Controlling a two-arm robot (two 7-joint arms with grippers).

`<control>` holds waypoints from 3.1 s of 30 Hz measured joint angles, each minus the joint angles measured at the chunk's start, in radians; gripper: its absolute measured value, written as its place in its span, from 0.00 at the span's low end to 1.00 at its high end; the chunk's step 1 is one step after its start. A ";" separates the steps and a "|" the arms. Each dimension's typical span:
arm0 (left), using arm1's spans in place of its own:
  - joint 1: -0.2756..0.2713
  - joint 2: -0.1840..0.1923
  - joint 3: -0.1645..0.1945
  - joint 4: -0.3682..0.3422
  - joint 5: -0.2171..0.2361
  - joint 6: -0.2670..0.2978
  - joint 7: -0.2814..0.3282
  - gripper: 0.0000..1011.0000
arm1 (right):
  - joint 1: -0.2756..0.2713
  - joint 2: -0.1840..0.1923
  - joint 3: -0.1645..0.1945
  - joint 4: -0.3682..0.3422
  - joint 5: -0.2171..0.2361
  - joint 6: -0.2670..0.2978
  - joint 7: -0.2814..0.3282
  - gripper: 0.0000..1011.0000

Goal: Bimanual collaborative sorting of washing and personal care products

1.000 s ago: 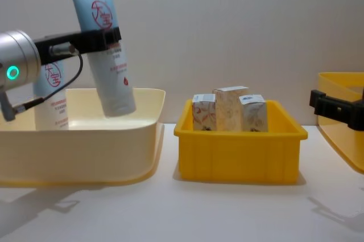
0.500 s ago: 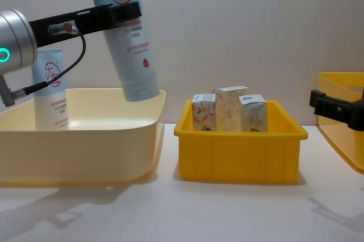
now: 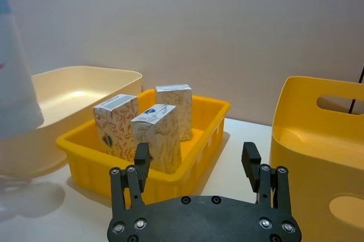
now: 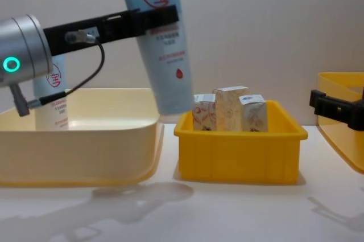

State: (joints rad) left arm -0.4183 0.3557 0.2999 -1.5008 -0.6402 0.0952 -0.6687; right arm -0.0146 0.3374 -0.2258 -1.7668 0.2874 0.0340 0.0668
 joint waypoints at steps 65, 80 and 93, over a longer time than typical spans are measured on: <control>-0.007 0.035 0.125 0.042 0.022 -0.061 -0.161 0.27 | 0.112 0.152 -0.063 -0.007 0.195 0.087 0.442 0.99; -0.007 0.035 0.125 0.041 0.022 -0.061 -0.162 0.27 | 0.212 0.170 -0.145 0.063 0.224 0.125 0.575 0.99; -0.007 0.035 0.125 0.041 0.022 -0.061 -0.161 0.27 | 0.274 0.141 -0.192 0.131 0.212 0.115 0.585 0.99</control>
State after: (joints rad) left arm -0.4256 0.3903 0.4248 -1.4593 -0.6186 0.0339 -0.8300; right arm 0.2589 0.4783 -0.4181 -1.6353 0.4993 0.1494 0.6515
